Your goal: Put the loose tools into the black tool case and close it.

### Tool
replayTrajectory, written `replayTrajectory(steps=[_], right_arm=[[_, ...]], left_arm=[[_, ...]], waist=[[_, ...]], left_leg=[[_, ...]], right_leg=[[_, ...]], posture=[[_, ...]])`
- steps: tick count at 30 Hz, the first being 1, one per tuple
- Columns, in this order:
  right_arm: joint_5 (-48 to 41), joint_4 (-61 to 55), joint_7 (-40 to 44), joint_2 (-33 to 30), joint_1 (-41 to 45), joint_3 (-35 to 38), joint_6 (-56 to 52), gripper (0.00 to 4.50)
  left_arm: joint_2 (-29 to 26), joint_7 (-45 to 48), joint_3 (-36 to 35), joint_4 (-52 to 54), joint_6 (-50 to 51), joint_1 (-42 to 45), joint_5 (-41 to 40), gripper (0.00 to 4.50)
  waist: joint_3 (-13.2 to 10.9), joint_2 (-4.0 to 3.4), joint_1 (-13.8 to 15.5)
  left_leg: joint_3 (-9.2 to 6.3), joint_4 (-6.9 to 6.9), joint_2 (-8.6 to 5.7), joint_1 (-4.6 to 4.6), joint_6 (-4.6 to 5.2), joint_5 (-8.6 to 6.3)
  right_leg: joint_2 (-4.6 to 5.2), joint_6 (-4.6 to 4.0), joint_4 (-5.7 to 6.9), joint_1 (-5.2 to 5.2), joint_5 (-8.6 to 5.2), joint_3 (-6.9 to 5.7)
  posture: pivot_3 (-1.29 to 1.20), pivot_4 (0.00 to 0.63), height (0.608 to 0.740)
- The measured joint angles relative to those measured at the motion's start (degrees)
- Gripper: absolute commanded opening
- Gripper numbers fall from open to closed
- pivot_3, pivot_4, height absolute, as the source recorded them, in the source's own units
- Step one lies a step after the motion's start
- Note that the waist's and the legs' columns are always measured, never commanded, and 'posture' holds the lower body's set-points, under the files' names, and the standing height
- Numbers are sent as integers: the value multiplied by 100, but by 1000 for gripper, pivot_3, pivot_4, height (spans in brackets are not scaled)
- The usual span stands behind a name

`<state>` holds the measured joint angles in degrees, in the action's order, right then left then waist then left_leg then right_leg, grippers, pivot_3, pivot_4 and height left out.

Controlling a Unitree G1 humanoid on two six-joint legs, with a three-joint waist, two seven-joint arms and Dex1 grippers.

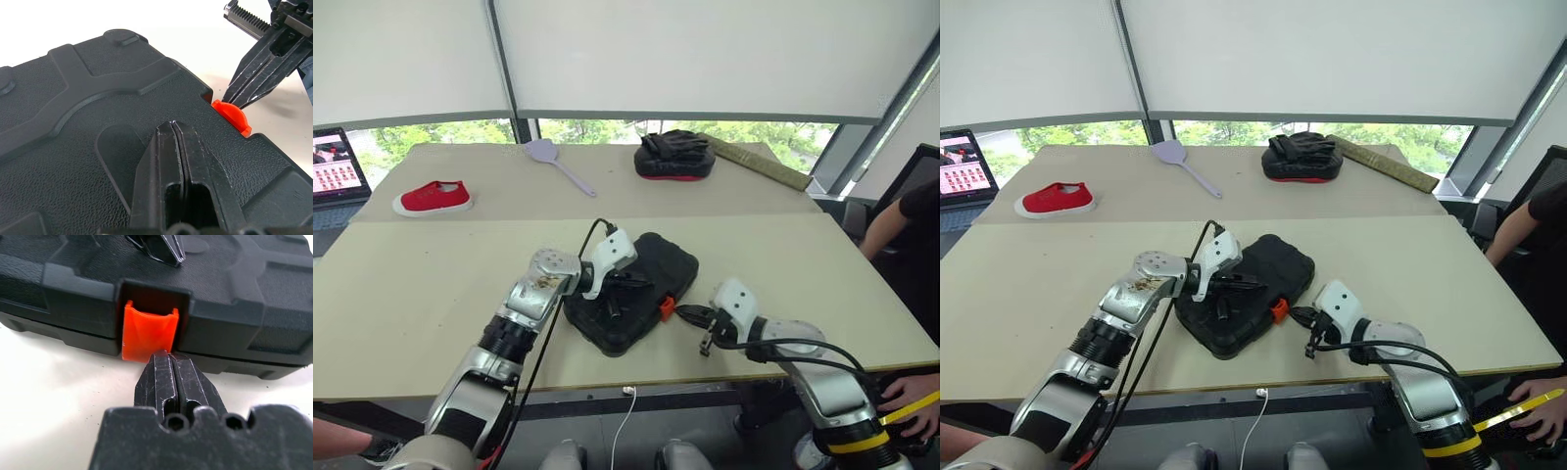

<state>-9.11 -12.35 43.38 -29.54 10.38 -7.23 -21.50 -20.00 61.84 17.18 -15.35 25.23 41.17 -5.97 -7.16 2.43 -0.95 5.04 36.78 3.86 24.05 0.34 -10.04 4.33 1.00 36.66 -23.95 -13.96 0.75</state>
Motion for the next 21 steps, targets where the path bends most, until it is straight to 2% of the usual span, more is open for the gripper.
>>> replayTrajectory(steps=[2,11,18,21], right_arm=[[8,55,-13,37,11,0,0,0],[14,239,-45,278,174,-73,-179,0],[4,-149,-39,-12,14,-68,-566,0],[-47,-346,46,-109,-285,-135,-655,0]], left_arm=[[-3,-6,3,-5,0,0,13,55],[-22,-25,34,-3,0,-18,20,55],[15,-17,75,23,0,-28,19,55],[15,4,91,55,0,-39,17,55]], waist=[[2,2,-6],[15,18,-13],[30,21,25],[43,24,32]], left_leg=[[-1,-1,1,-9,-30,-18],[-4,-12,2,-32,-39,-24],[-4,-39,-1,-37,-41,-26],[-4,-66,-2,-41,-41,-25]], right_leg=[[0,-1,0,5,0,0],[1,-10,-2,4,-6,-1],[4,-14,-25,4,-12,-3],[3,-14,-60,43,-11,-8]], posture=[[0,150,740],[0,150,740],[0,150,740],[0,150,740]])
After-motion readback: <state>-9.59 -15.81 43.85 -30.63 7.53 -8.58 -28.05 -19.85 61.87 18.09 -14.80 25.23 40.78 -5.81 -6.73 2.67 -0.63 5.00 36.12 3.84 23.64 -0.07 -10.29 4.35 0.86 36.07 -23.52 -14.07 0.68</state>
